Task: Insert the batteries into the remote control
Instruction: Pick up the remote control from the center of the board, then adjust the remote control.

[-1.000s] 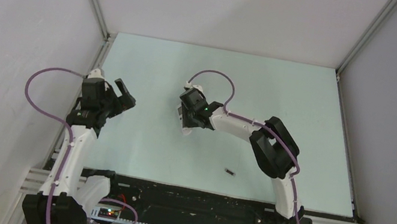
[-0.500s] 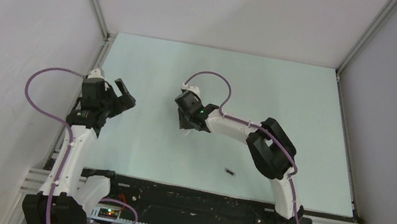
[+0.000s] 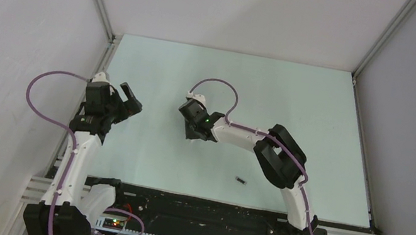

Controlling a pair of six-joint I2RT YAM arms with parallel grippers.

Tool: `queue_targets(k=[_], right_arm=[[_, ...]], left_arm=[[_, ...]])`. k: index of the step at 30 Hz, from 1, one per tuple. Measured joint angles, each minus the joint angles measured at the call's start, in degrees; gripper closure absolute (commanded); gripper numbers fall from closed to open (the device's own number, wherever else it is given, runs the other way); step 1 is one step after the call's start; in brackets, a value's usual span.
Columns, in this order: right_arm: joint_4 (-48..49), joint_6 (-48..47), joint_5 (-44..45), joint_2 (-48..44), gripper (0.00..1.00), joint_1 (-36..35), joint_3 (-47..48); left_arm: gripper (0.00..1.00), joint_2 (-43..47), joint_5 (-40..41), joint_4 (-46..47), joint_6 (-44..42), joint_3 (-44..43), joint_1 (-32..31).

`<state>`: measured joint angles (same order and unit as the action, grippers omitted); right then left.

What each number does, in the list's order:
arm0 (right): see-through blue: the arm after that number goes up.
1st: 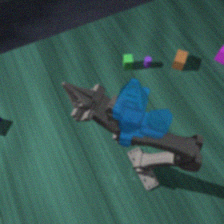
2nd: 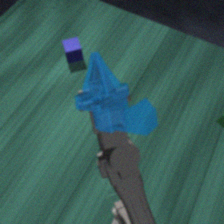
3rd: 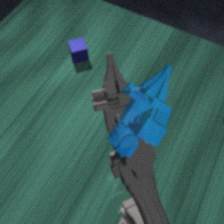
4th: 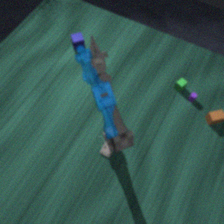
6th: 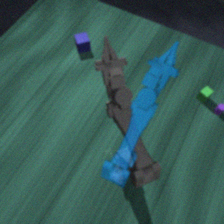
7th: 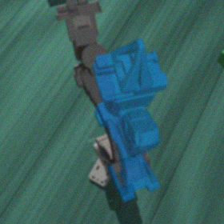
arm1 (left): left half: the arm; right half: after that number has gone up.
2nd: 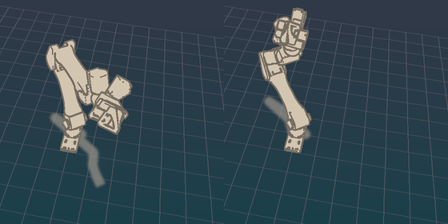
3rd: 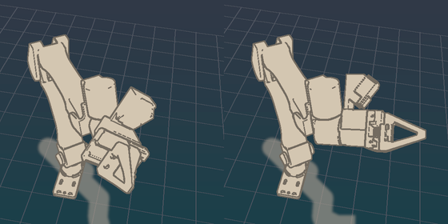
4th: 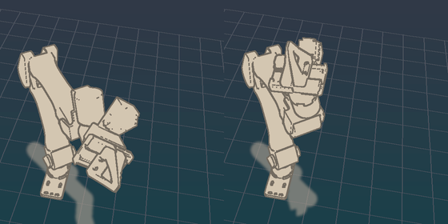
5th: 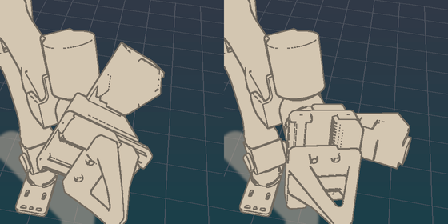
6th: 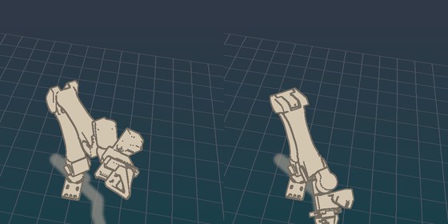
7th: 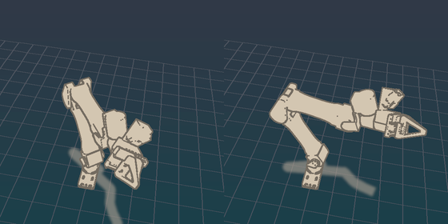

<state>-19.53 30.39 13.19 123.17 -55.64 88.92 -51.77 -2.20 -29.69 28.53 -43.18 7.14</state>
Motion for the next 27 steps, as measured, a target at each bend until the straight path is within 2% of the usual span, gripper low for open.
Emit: queue_targets(k=[1, 4, 8, 12, 15, 18, 22, 27], right_arm=[[0.0, 0.04, 0.07, 0.0, 1.0, -0.02, 0.02], [-0.07, 0.13, 0.35, -0.02, 1.0, -0.02, 0.0], [0.02, -0.46, 1.68, -1.7, 1.0, -0.48, -2.14], [-1.25, -3.58, 3.89, -9.03, 1.0, -2.08, -11.13], [0.24, -8.09, 5.38, -17.94, 1.0, -5.22, -20.04], [1.86, -11.67, 6.91, -27.56, 1.0, -9.44, -26.91], [4.7, -14.58, 10.01, -36.48, 1.0, -14.6, -31.08], [7.72, -16.2, 14.19, -45.35, 1.0, -16.7, -38.03]], left_arm=[[0.02, 0.0, 0.0, 0.0, 0.0, 0.0, 0.0], [0.0, 0.0, -0.02, 0.02, 0.0, 0.0, 0.0], [0.06, -0.35, -0.72, 0.0, -0.07, 0.0, -0.02], [0.08, -0.28, -2.82, -0.07, 0.09, 0.0, -0.39], [0.08, 1.05, -4.24, -0.22, 1.92, 0.0, -2.49], [0.09, 3.65, -4.7, -0.37, 5.22, 0.0, -9.64], [0.09, 6.05, -4.59, -0.35, 11.45, 0.0, -21.51], [0.08, 6.19, -3.93, -0.52, 18.95, -0.02, -29.97]])
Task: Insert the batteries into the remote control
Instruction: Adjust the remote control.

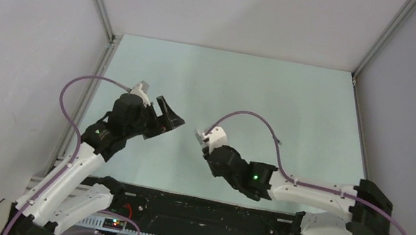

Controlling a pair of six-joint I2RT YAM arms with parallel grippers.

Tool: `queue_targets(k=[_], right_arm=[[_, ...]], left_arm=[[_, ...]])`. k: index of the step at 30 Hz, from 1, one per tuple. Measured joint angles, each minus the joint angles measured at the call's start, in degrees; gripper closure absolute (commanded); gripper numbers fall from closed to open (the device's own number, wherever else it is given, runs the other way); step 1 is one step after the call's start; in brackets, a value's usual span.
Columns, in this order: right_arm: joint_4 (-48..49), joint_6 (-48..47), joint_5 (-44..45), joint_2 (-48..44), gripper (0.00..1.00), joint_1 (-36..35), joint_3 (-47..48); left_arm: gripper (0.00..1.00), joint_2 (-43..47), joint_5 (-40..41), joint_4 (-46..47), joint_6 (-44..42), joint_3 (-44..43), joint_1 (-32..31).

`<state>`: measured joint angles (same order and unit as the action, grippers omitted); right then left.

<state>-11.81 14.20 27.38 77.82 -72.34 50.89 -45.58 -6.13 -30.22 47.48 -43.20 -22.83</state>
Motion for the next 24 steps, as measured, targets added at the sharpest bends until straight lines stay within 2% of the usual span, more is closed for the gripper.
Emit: queue_targets(k=[5, 9, 18, 24], right_arm=[[3.17, -4.59, 4.87, -8.24, 1.0, -1.73, -6.27], [8.37, -10.97, 9.09, -11.39, 1.0, -3.48, -8.26], [17.51, -24.61, 17.18, -11.52, 1.0, -4.52, -9.16], [24.81, -37.03, 21.77, -8.55, 1.0, -5.31, -9.18]], left_arm=[[0.09, -0.02, 0.31, 0.0, 6.12, -0.81, -3.04], [0.08, -0.39, 0.42, 0.04, 10.21, -1.29, -4.35], [0.08, -3.39, -0.26, -0.2, 18.93, -4.09, -4.81], [0.07, -4.15, -1.7, 0.37, 24.63, -7.3, -4.81]])
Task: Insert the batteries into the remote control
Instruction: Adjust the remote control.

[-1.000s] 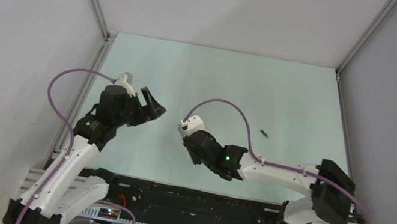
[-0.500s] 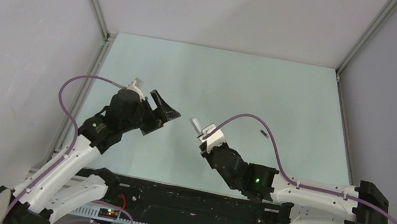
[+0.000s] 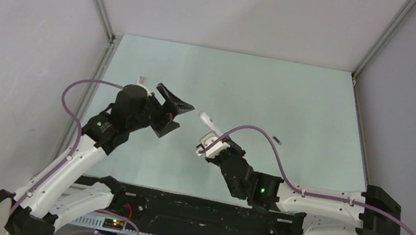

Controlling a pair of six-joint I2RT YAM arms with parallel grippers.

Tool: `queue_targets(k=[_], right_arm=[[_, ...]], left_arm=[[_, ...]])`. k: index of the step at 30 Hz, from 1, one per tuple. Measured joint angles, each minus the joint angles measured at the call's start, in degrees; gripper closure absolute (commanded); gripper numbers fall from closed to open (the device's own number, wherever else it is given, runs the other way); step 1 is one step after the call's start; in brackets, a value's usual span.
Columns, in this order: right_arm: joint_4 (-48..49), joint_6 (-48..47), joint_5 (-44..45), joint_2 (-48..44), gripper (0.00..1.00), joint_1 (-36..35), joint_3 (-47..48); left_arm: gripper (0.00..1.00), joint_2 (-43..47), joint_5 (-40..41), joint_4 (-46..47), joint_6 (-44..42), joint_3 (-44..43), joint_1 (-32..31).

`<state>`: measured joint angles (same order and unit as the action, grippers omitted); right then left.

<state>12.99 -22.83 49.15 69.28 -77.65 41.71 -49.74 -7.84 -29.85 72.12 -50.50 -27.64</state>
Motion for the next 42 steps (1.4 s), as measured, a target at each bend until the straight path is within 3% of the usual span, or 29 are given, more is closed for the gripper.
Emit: queue_targets(k=[7, 14, 28, 33, 36, 42], right_arm=[[6.58, -12.17, 2.58, 2.1, 1.0, -0.44, -0.07], [7.15, -19.63, 2.64, 6.08, 1.0, -1.31, 1.49], [15.61, -32.7, 5.05, 15.89, 1.0, -4.72, 4.42], [20.72, -37.44, 6.05, 18.45, 1.0, -5.4, 4.83], [22.36, -38.97, 6.25, 19.17, 1.0, -5.44, 4.83], [23.47, -39.04, 7.43, 19.28, 1.0, -5.44, 5.11]], left_arm=[[0.09, -0.24, -0.46, 0.02, 4.57, -0.2, -0.11], [0.09, -0.28, -0.57, 0.02, 6.03, -0.2, -0.37], [0.26, -0.74, -1.38, 0.15, 6.1, 1.05, -2.54], [0.4, -0.48, -1.42, 0.04, 6.1, 2.36, -2.62], [0.54, -0.39, -1.42, 0.09, 6.12, 2.43, -2.64], [0.63, 0.04, -1.33, -0.13, 6.08, 2.51, -2.62]])
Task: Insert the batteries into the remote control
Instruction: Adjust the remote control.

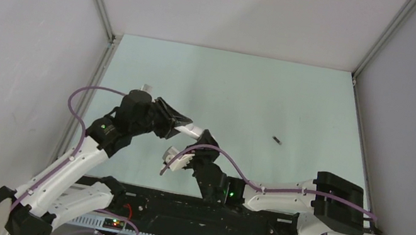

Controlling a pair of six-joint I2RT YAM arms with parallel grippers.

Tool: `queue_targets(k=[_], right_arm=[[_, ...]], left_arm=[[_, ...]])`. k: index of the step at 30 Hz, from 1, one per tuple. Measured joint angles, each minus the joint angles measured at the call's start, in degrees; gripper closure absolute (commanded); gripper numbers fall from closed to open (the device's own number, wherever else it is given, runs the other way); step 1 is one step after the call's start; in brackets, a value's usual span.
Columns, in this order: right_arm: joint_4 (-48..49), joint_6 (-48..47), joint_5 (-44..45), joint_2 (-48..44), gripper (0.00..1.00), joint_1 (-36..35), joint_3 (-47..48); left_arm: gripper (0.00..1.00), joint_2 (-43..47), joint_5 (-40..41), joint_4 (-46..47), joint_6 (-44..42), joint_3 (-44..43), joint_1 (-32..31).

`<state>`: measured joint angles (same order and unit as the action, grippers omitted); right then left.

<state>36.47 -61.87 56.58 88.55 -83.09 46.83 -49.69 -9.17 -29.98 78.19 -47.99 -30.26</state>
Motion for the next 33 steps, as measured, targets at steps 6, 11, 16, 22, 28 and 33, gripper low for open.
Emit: queue_targets(k=[6, 11, 16, 22, 28, 33], right_arm=[[-1.4, 3.91, 0.09, 0.0, 0.81, -0.02, 0.33], [-3.19, 7.39, 0.52, -0.02, 0.59, -0.85, 0.57], [-6.05, 11.96, 0.46, -0.92, 0.37, -2.71, 0.57], [-14.86, 23.8, -4.52, -7.91, 0.15, -5.22, 0.9], [-24.74, 37.18, -11.58, -17.84, 0.15, -5.31, 1.46], [-34.21, 48.3, -23.37, -26.99, 0.26, -1.2, 1.55]], left_arm=[[0.91, 0.72, 0.13, 0.17, 0.9, 0.48, 0.0], [1.0, 0.74, 0.2, -0.33, 0.9, 0.83, -0.09], [1.0, 1.36, 1.05, -0.13, 0.31, 1.42, -0.22], [1.0, 2.73, 1.77, 0.85, -0.46, 1.51, -0.22], [0.99, 2.73, 2.05, 1.84, -1.62, 2.62, -0.22], [0.99, 2.78, 0.76, 3.43, -5.92, 3.28, -0.2]])
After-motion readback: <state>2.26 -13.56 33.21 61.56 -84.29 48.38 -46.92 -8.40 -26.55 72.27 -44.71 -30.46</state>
